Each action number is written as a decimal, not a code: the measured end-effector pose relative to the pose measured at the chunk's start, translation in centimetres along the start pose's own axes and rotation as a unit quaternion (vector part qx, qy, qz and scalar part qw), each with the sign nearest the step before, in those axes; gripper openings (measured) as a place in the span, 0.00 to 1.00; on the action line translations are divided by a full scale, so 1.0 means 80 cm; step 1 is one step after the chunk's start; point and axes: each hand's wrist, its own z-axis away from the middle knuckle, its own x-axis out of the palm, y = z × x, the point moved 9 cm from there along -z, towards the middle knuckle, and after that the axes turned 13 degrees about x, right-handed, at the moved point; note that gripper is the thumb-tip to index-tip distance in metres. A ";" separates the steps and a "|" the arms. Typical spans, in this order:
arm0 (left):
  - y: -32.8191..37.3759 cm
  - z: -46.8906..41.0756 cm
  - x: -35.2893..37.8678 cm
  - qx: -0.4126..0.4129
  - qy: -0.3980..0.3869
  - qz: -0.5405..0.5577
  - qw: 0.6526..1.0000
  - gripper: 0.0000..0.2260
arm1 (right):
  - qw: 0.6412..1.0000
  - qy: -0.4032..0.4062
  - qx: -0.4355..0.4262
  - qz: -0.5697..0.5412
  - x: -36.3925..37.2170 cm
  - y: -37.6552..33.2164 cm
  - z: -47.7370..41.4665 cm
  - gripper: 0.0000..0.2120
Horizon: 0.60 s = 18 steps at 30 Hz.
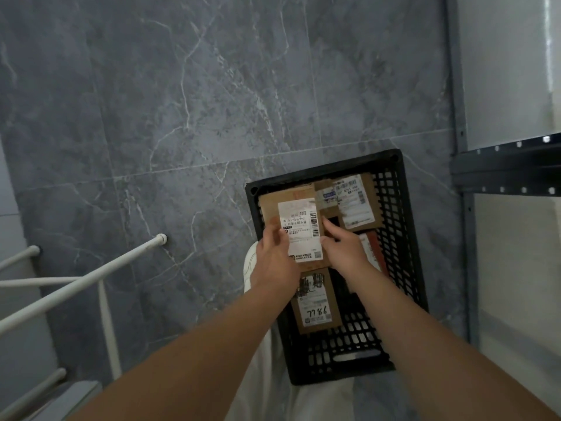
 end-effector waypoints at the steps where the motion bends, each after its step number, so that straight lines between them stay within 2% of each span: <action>1: 0.000 -0.002 -0.001 -0.005 0.003 0.009 1.000 0.23 | 1.000 -0.015 0.001 0.014 0.001 -0.002 0.002 0.25; 6: 0.007 -0.006 -0.011 -0.052 0.008 0.032 0.998 0.23 | 0.993 -0.042 -0.024 0.105 -0.002 -0.026 0.024 0.29; 12: 0.048 0.008 -0.014 -0.069 -0.004 0.010 0.998 0.25 | 0.993 -0.036 -0.038 0.105 -0.019 -0.054 0.062 0.28; 18: 0.117 0.033 -0.045 -0.026 -0.005 0.018 0.999 0.26 | 0.988 -0.020 -0.070 0.138 -0.037 -0.086 0.132 0.29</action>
